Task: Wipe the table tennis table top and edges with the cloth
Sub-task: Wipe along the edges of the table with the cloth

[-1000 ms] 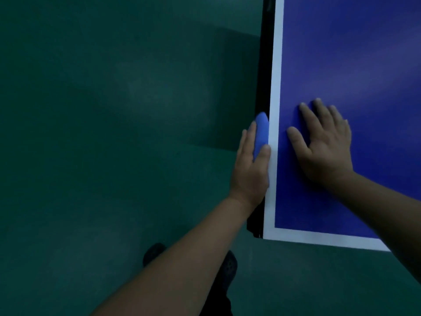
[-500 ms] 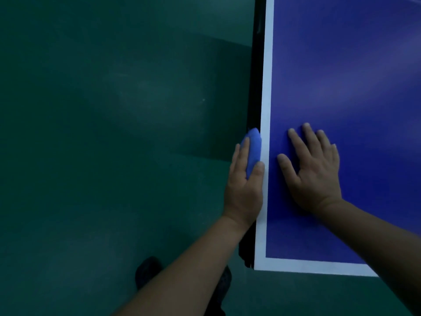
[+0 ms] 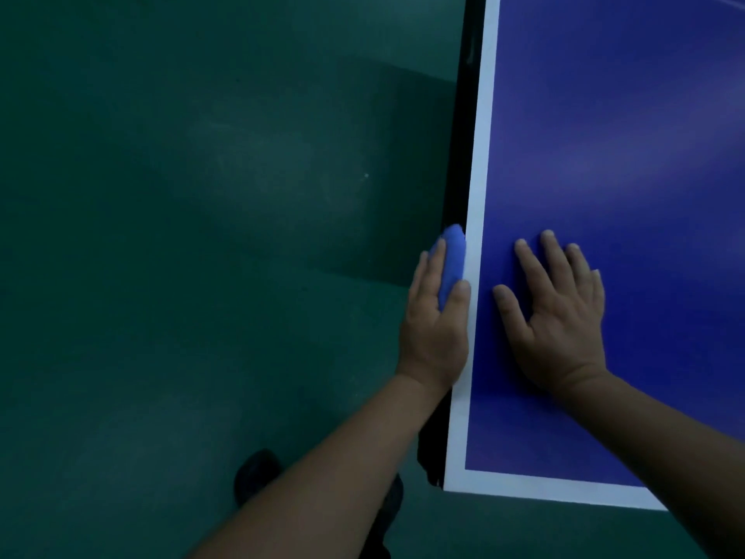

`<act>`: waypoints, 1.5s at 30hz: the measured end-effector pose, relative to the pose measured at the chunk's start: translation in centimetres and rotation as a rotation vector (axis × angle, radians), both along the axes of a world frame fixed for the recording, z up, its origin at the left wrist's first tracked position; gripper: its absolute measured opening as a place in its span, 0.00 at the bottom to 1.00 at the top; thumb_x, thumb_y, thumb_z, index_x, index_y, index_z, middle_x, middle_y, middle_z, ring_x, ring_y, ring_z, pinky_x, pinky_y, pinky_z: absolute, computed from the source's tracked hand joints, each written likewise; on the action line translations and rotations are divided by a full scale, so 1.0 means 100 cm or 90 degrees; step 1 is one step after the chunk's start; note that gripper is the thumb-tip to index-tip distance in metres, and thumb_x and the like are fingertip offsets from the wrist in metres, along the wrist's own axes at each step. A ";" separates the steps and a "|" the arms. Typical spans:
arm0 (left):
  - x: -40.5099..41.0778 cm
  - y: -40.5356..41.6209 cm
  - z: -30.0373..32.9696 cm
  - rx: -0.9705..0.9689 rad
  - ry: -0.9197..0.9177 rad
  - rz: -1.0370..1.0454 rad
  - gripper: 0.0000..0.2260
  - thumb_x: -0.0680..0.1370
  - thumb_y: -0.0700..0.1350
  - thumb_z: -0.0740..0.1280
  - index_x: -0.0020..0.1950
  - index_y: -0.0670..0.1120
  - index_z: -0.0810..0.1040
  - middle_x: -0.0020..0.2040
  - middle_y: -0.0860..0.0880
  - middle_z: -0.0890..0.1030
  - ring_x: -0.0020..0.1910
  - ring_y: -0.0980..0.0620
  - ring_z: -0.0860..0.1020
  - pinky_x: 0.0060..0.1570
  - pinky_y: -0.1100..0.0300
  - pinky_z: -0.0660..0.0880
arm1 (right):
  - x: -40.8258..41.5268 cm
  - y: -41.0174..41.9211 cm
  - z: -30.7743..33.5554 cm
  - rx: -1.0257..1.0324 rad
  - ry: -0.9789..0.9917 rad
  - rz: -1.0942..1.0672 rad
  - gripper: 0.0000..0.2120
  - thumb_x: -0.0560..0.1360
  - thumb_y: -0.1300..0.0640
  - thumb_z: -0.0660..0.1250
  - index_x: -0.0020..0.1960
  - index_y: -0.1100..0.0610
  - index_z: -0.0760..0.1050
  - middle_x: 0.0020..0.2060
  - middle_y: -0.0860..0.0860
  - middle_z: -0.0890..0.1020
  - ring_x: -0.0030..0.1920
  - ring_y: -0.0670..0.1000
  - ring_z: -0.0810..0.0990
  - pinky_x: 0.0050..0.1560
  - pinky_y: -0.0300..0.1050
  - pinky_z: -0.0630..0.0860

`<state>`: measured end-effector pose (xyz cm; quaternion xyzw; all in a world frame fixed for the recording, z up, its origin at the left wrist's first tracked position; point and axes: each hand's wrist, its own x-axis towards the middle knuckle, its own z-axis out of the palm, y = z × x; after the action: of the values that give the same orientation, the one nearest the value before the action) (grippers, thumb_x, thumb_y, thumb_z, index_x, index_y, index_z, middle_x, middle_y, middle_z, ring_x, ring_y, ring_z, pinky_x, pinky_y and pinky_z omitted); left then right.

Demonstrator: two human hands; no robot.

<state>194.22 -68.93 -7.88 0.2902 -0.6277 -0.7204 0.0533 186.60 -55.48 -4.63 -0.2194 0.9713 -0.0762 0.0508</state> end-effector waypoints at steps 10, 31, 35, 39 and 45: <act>0.059 0.024 -0.003 0.007 0.017 -0.007 0.24 0.80 0.57 0.58 0.74 0.75 0.59 0.78 0.67 0.60 0.78 0.64 0.55 0.79 0.52 0.55 | 0.001 -0.001 0.000 -0.007 0.001 -0.002 0.34 0.79 0.34 0.49 0.81 0.47 0.58 0.81 0.51 0.56 0.81 0.58 0.50 0.78 0.64 0.47; -0.065 -0.027 -0.016 -0.027 0.044 -0.036 0.31 0.79 0.59 0.55 0.82 0.53 0.58 0.81 0.59 0.59 0.80 0.61 0.53 0.79 0.54 0.52 | 0.000 0.000 -0.001 -0.011 0.009 -0.003 0.33 0.79 0.35 0.51 0.80 0.47 0.58 0.81 0.51 0.56 0.81 0.57 0.50 0.78 0.65 0.48; 0.040 0.013 -0.010 0.018 0.053 -0.044 0.26 0.82 0.57 0.57 0.81 0.64 0.55 0.80 0.65 0.55 0.79 0.64 0.51 0.79 0.58 0.52 | 0.001 0.001 -0.002 -0.019 0.019 0.003 0.33 0.79 0.36 0.52 0.80 0.48 0.59 0.81 0.51 0.57 0.81 0.58 0.52 0.78 0.66 0.49; 0.087 0.028 0.000 0.084 0.001 -0.047 0.24 0.77 0.71 0.54 0.73 0.78 0.53 0.77 0.73 0.53 0.78 0.68 0.50 0.74 0.71 0.51 | 0.001 0.000 -0.002 -0.016 0.018 0.002 0.32 0.79 0.36 0.52 0.80 0.48 0.60 0.81 0.51 0.57 0.81 0.58 0.51 0.78 0.64 0.49; -0.010 -0.011 -0.010 0.047 -0.039 -0.035 0.24 0.83 0.60 0.51 0.80 0.60 0.59 0.79 0.63 0.60 0.78 0.64 0.56 0.75 0.65 0.55 | 0.000 -0.002 -0.001 -0.005 0.015 -0.003 0.32 0.79 0.36 0.52 0.80 0.48 0.60 0.81 0.51 0.57 0.81 0.57 0.51 0.78 0.64 0.49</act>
<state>193.20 -70.02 -8.89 0.2961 -0.6100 -0.7350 0.0037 186.65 -55.69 -4.75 -0.2181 0.9721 -0.0772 0.0382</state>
